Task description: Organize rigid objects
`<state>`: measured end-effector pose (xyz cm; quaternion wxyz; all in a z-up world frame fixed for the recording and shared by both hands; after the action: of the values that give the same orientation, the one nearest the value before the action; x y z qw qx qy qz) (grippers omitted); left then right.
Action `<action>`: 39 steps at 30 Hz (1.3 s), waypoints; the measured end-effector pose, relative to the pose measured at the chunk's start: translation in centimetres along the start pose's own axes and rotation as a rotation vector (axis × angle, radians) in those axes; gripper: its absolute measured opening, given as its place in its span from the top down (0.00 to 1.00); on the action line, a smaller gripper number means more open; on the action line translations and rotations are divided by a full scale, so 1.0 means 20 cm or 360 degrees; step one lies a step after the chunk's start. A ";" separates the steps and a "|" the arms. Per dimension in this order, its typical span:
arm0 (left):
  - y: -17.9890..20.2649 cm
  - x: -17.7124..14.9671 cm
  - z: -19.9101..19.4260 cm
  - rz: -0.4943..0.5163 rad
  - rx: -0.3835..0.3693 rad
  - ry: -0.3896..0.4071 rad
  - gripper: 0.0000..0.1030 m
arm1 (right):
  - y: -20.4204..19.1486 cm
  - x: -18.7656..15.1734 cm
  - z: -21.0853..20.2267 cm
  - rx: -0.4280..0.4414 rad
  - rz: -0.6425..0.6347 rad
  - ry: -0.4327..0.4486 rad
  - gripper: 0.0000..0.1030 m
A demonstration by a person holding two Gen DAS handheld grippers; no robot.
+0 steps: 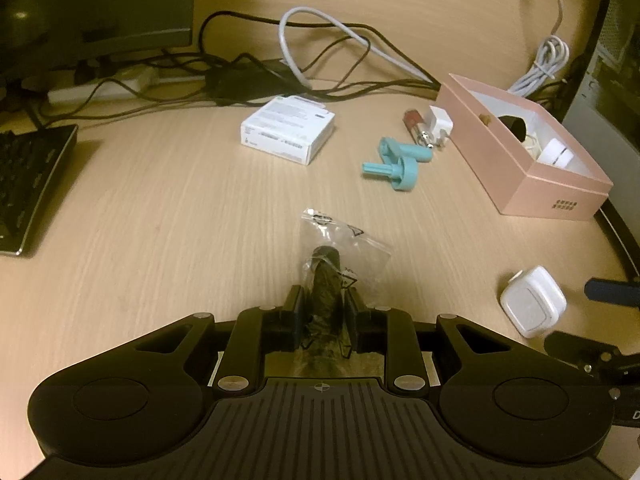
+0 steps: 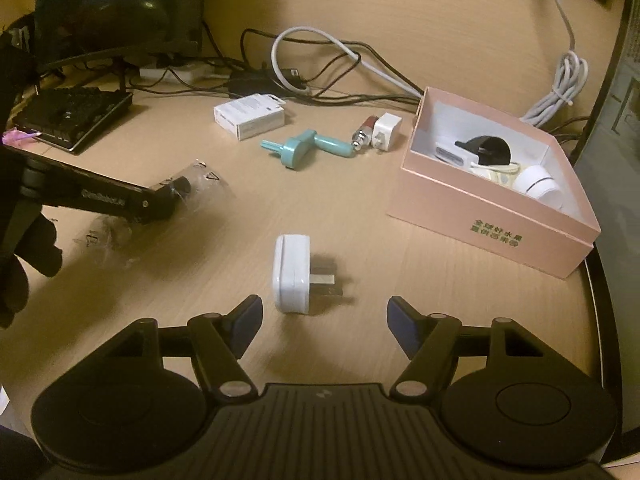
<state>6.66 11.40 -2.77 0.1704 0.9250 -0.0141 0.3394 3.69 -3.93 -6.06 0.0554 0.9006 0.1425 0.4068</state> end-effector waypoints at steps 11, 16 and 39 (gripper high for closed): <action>0.00 0.00 0.01 0.0058 -0.0040 -0.0006 0.76 | -0.11 0.10 0.16 -0.0030 -0.0009 -0.0025 0.35; 0.02 -0.02 -0.01 0.0081 -0.0085 0.0011 0.78 | -0.11 0.08 0.16 -0.0007 -0.0073 -0.0071 0.61; 1.13 0.82 0.14 0.0479 -0.0643 0.0309 0.77 | 0.55 -0.04 -0.29 -0.0246 0.0248 0.0059 0.64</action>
<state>17.77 -9.27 12.40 0.2998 0.8228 -0.2025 0.4384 1.19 -14.71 -0.44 0.0904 0.8943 0.0413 0.4364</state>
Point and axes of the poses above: each gripper's, at about its wrist camera, not at the fingertips, and z roughly the way its jaws point, y to its right, x to its top, the point moved 9 cm from there along z, roughly the way its jaws point, and after that the axes turned 13 degrees about -x, right-handed, at the moved point
